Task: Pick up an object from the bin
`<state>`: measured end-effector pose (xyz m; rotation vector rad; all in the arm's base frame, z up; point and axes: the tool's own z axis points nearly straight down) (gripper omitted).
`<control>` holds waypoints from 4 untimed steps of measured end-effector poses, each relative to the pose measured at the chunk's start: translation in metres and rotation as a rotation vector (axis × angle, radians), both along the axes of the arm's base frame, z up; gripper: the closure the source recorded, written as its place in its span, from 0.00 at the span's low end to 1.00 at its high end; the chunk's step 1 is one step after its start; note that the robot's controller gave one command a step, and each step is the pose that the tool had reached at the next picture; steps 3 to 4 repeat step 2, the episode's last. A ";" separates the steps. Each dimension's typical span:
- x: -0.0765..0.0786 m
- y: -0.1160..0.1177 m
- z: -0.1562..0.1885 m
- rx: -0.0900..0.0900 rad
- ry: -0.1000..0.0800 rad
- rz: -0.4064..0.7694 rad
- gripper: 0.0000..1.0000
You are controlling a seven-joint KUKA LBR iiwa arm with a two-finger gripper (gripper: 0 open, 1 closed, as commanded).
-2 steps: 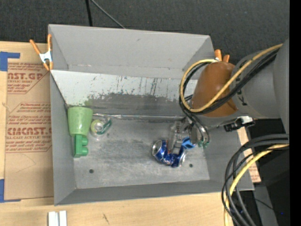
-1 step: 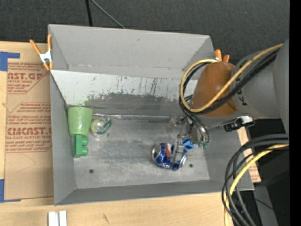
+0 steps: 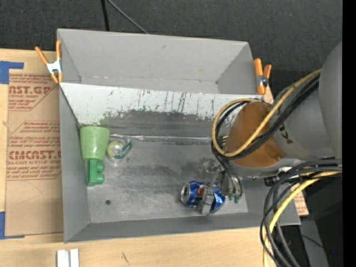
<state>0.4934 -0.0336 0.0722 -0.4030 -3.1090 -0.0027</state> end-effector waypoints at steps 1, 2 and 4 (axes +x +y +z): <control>0.002 0.000 0.002 0.000 -0.004 0.002 1.00; 0.031 0.046 0.137 -0.001 -0.017 -0.004 1.00; 0.031 0.046 0.137 -0.001 -0.017 -0.004 1.00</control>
Offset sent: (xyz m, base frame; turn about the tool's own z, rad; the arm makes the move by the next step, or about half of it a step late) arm 0.0000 0.0000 0.0000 0.0000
